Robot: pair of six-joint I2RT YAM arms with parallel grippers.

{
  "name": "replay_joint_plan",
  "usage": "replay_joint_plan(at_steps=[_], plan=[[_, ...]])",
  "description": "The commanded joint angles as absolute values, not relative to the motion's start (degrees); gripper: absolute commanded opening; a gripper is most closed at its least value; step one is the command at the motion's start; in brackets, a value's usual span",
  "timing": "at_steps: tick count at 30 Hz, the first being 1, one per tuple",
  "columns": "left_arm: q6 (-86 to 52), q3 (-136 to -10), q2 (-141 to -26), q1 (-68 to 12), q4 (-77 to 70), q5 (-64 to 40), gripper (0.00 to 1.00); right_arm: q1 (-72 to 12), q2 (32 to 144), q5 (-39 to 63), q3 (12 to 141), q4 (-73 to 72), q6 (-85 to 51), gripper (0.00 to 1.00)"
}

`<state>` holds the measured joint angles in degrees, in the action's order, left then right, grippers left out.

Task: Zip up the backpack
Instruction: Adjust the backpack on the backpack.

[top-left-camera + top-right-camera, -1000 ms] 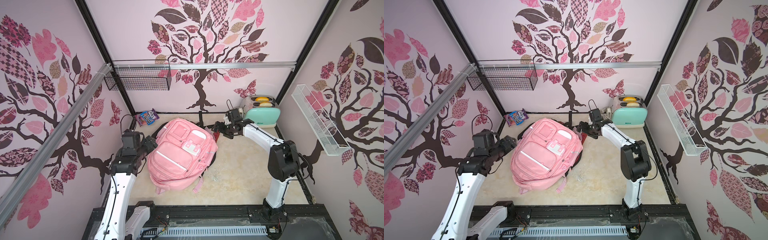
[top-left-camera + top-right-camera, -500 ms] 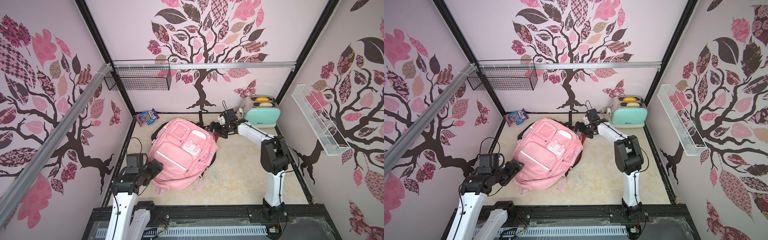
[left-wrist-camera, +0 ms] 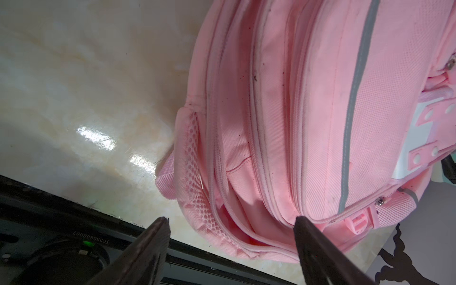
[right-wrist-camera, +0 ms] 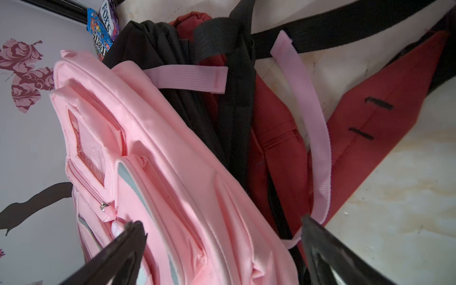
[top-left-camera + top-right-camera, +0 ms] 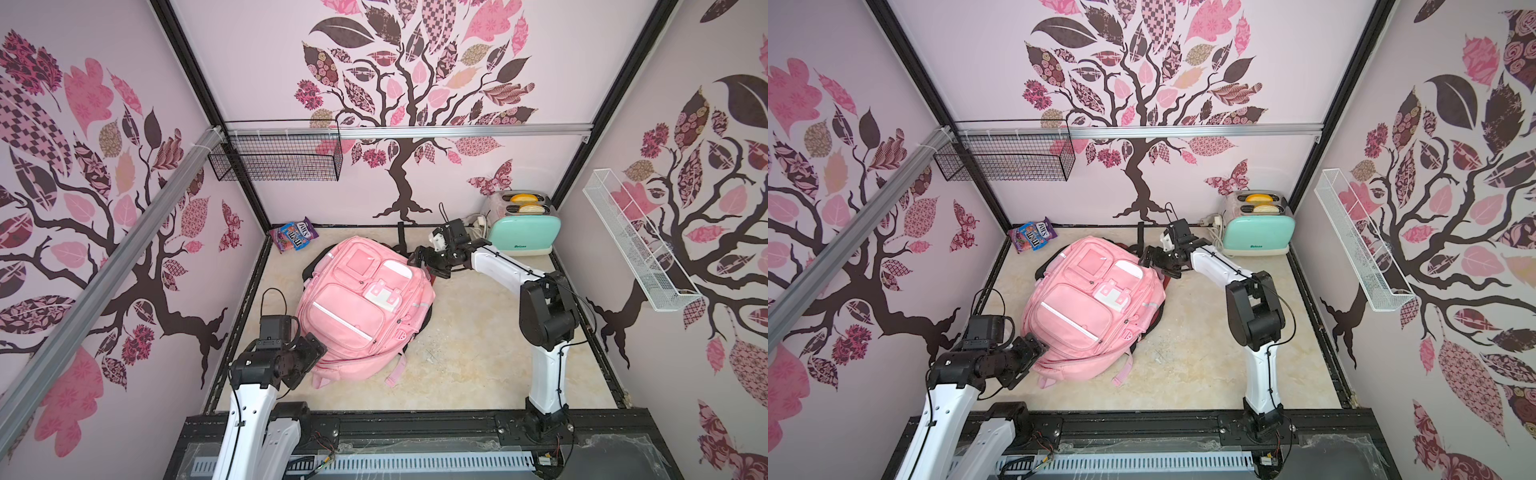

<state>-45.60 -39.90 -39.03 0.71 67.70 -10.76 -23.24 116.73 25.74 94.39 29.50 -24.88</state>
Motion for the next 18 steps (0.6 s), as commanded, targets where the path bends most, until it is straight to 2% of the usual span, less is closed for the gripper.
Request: replay_joint_plan(at_steps=[1,7,8,9,12,13,14,16,17,18], plan=[[-47.0,-38.9,-39.8,0.5,67.8,-9.3,0.83,-23.6,118.4,25.5,97.3,29.5,-23.5,0.99],[-49.8,-35.8,-41.3,0.1,64.0,-11.3,0.83,-24.1,120.1,27.0,97.8,28.7,-23.5,0.98],[-50.7,-34.9,-41.6,-0.2,62.6,-12.1,0.94,-24.1,120.4,27.1,98.1,28.7,-23.5,0.98],[-51.8,-34.1,-41.8,-0.9,61.4,-12.1,0.98,-24.3,120.6,27.2,98.2,28.6,-23.5,0.98],[-54.7,-31.4,-41.8,-4.2,57.3,-11.6,0.95,-24.4,120.9,27.8,98.0,28.4,-23.4,0.93],[-55.8,-30.6,-41.7,-5.3,55.9,-11.7,0.89,-24.4,120.9,27.9,97.9,28.3,-23.3,0.91],[-56.7,-29.7,-41.7,-6.1,53.9,-12.3,0.79,-24.4,120.8,28.2,97.8,28.1,-23.3,0.86],[-58.2,-28.4,-41.7,-6.6,51.2,-13.5,0.48,-24.4,120.7,28.3,97.6,28.1,-23.3,0.73],[-58.4,-28.0,-41.6,-6.6,49.5,-13.8,0.3,-24.4,120.5,28.3,97.5,27.9,-23.4,0.63],[-58.5,-27.8,-41.5,-6.6,48.2,-13.6,0.12,-24.3,120.2,28.2,97.0,27.8,-23.7,0.48]])
